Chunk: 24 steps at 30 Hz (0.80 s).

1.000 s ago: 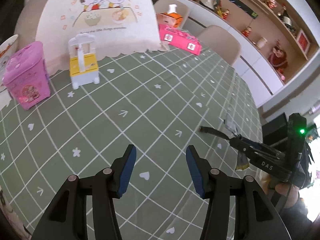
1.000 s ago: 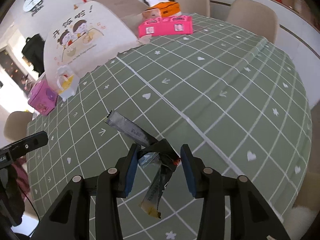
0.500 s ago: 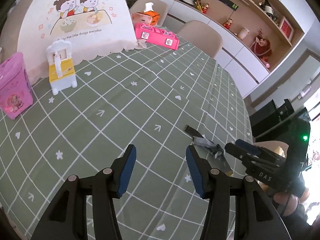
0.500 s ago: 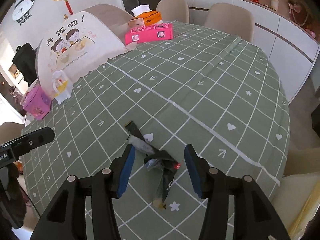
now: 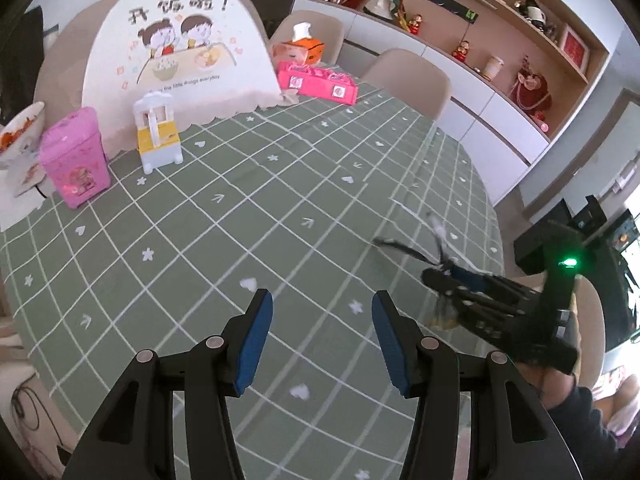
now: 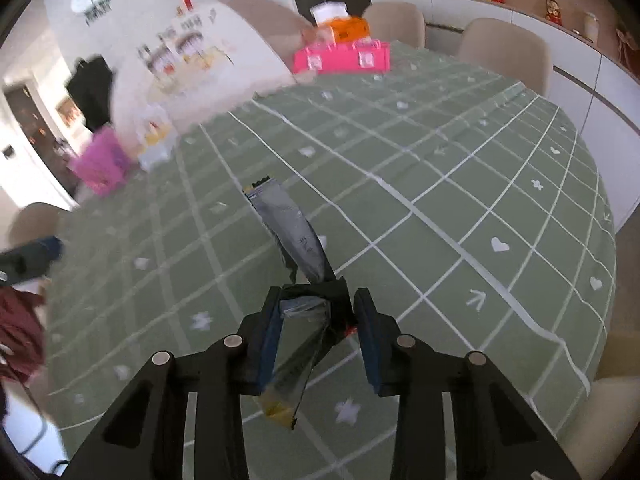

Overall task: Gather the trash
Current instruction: 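Carry the foil wrapper to the trash bin and open right tool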

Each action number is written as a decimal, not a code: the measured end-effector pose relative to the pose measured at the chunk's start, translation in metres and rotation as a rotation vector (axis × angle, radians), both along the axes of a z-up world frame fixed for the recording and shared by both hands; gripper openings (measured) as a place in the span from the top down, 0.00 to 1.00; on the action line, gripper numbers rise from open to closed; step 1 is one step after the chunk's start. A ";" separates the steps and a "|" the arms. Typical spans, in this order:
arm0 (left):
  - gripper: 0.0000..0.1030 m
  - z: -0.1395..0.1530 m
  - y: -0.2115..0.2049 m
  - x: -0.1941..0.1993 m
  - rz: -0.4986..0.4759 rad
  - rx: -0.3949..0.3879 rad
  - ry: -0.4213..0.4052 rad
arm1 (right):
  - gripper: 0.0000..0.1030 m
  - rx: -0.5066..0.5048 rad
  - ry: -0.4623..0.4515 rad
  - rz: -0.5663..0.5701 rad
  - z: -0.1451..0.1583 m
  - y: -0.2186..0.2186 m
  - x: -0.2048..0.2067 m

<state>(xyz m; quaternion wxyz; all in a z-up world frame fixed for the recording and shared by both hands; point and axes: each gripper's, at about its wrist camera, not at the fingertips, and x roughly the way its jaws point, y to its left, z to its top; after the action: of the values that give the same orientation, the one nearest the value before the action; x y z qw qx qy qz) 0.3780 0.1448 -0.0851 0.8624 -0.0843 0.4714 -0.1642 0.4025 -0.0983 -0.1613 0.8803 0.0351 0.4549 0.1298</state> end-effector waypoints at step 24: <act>0.39 0.028 -0.203 -0.165 -0.187 -0.144 -0.088 | 0.66 -0.177 -0.054 -0.238 0.089 -0.206 -0.201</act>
<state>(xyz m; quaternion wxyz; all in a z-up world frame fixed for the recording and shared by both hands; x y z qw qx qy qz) 0.2129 -0.0577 -0.0569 0.8547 -0.0944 0.4261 -0.2811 0.2019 -0.3042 -0.0723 0.9011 0.0075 0.4332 -0.0152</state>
